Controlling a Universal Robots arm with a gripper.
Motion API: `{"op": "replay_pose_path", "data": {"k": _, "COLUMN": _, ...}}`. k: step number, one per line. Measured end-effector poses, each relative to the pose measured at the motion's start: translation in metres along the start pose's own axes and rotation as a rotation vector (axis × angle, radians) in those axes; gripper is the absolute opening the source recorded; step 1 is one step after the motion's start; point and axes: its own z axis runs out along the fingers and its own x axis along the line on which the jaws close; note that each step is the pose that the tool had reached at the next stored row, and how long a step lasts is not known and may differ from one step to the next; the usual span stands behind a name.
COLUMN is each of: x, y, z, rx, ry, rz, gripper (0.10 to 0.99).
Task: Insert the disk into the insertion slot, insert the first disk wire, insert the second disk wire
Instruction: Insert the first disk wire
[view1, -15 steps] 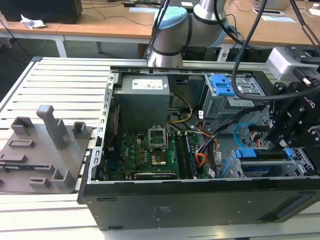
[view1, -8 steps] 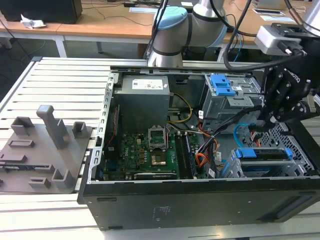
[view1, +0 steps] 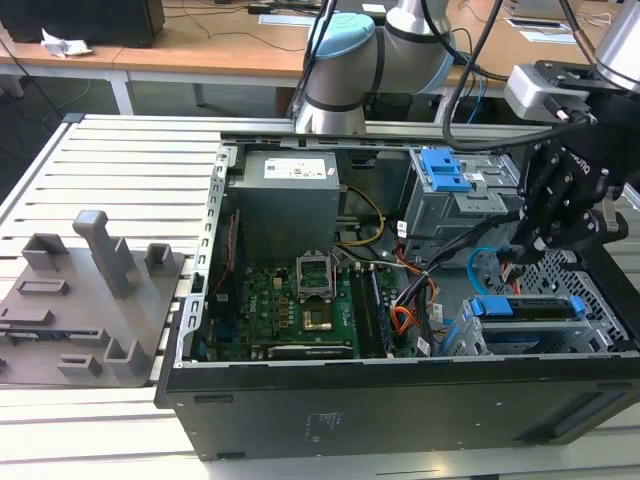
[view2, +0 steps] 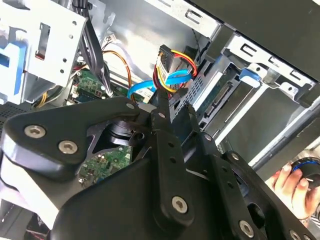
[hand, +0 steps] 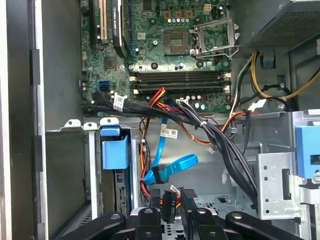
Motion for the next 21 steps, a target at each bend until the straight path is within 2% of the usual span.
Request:
{"op": "replay_pose_path", "data": {"k": 4, "x": 0.0000, "y": -0.0001, "z": 0.0016, "rx": 0.000, "ry": 0.0001, "rz": 0.001, "gripper": 0.286}}
{"op": "replay_pose_path", "data": {"k": 6, "x": 0.0000, "y": -0.0001, "z": 0.0016, "rx": 0.000, "ry": 0.0001, "rz": 0.002, "gripper": 0.161}}
{"op": "replay_pose_path", "data": {"k": 10, "x": -0.0001, "y": -0.0008, "z": 0.0017, "rx": 0.000, "ry": -0.0001, "rz": 0.002, "gripper": 0.161}}
{"op": "replay_pose_path", "data": {"k": 11, "x": -0.0003, "y": -0.0043, "z": 0.0017, "rx": 0.000, "ry": 0.0000, "rz": 0.002, "gripper": 0.161}}
{"op": "replay_pose_path", "data": {"k": 12, "x": 0.0029, "y": -0.0057, "z": 0.0018, "rx": -0.001, "ry": 0.0001, "rz": 0.002, "gripper": 0.161}}
{"op": "replay_pose_path", "data": {"k": 17, "x": 0.0364, "y": -0.0078, "z": 0.0029, "rx": -0.001, "ry": 0.0002, "rz": 0.002, "gripper": 0.161}}
{"op": "replay_pose_path", "data": {"k": 21, "x": 0.0383, "y": -0.0104, "z": 0.0063, "rx": 0.000, "ry": 0.0000, "rz": 0.002, "gripper": 0.161}}
